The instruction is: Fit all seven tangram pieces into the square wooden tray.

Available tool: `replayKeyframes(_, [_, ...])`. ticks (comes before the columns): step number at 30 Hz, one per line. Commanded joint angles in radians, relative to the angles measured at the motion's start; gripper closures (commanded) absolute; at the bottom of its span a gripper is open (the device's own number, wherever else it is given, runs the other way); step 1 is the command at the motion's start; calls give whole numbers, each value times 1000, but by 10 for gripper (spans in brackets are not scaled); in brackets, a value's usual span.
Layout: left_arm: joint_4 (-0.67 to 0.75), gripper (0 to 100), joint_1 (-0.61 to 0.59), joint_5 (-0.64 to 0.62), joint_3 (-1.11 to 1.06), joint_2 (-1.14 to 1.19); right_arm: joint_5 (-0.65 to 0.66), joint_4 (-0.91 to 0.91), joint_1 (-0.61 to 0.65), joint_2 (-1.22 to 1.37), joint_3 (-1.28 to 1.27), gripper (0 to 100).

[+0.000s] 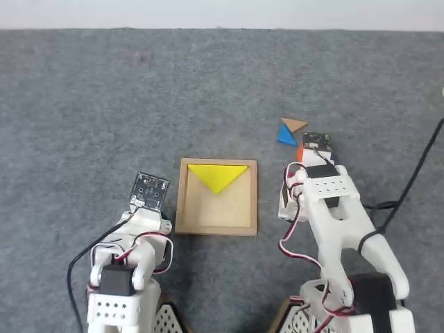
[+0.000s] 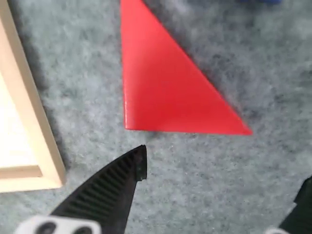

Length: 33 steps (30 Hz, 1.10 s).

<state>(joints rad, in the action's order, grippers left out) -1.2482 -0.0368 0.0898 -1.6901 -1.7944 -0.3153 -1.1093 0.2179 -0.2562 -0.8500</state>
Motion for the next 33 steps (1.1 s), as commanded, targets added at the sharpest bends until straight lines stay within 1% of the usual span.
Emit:
replayKeyframes(1, [-5, 985, -2, -5, 5, -9, -48, 28, 25, -4, 44, 530])
replayKeyframes(4, [-5, 985, -2, -5, 5, -9, -49, 15, 53, -5, 44, 528])
replayKeyframes(7, [-5, 985, -2, -5, 5, -9, -40, 15, 39, -13, 46, 522])
replayKeyframes(12, [-5, 985, -2, -5, 5, -9, -31, 16, 33, -4, 46, 463])
replayKeyframes(16, [-5, 985, -2, -5, 5, -9, -32, 18, 41, -4, 46, 464])
replayKeyframes(19, [-5, 985, -2, -5, 5, -9, -38, 58, 51, -2, 40, 464])
replayKeyframes(23, [-5, 985, -3, -5, 5, -9, -118, 88, 77, -1, 40, 468])
replayKeyframes(28, [-5, 985, -2, -5, 5, -9, -115, 125, 45, -1, 40, 549])
replayKeyframes(33, [-5, 985, -3, -5, 5, -9, -74, 133, 35, -1, 38, 538])
